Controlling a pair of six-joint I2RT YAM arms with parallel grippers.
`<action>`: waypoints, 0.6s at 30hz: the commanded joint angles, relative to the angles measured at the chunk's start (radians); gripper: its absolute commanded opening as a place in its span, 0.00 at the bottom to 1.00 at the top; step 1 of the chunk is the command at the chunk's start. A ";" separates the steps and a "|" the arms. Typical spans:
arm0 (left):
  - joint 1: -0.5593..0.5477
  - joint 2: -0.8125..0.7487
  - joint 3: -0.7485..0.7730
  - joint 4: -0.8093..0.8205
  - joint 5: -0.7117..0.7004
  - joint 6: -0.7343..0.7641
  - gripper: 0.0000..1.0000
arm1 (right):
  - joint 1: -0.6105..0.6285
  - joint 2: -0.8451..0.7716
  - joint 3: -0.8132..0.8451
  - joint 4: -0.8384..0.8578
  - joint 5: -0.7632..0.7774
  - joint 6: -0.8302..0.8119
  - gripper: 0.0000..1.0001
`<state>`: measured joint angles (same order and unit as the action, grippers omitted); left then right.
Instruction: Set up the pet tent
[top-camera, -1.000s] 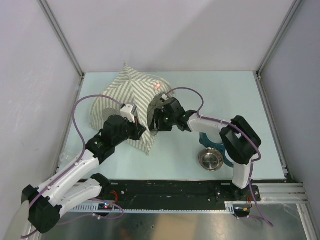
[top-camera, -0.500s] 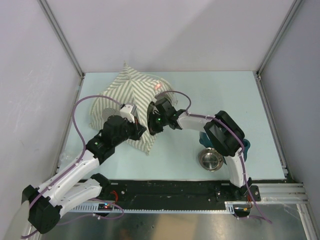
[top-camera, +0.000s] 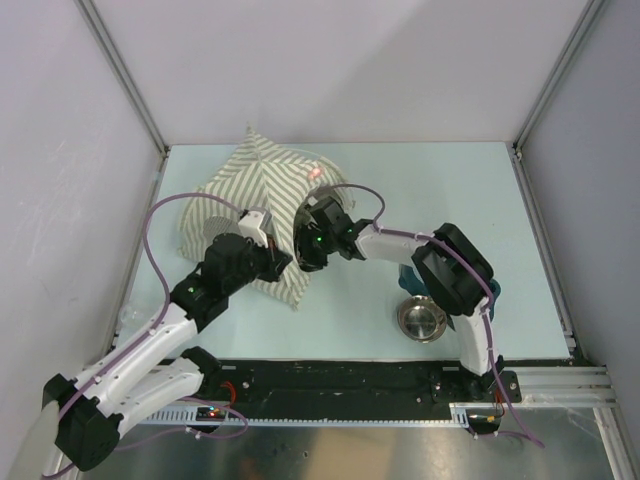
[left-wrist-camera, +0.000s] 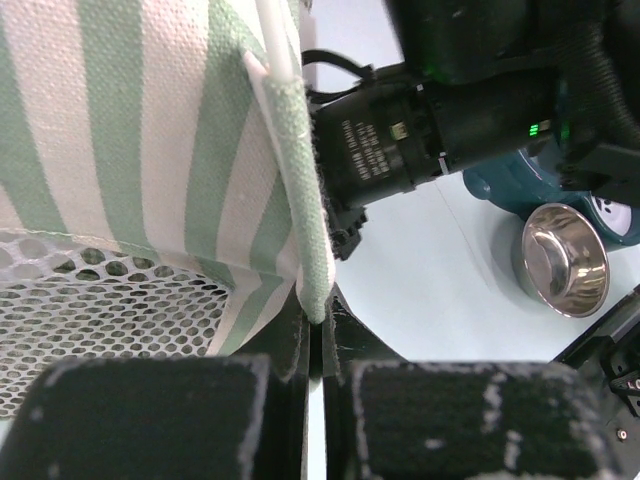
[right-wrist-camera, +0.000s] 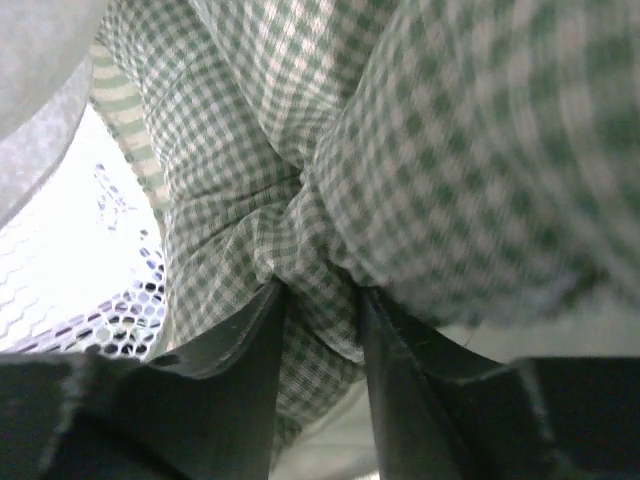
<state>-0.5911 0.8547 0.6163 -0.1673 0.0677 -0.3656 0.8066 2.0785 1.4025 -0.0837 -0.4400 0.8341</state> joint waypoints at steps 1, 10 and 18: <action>-0.002 -0.016 -0.027 -0.034 0.066 -0.011 0.00 | -0.013 -0.167 -0.016 -0.071 0.065 -0.052 0.46; 0.014 -0.039 -0.037 -0.027 0.053 0.006 0.00 | -0.092 -0.381 -0.127 -0.099 0.100 -0.149 0.69; 0.028 -0.074 -0.076 -0.037 -0.020 -0.019 0.00 | -0.117 -0.311 -0.213 0.281 0.114 -0.186 0.80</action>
<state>-0.5701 0.8036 0.5762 -0.1493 0.0715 -0.3660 0.6807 1.6970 1.2064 -0.0475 -0.3553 0.7174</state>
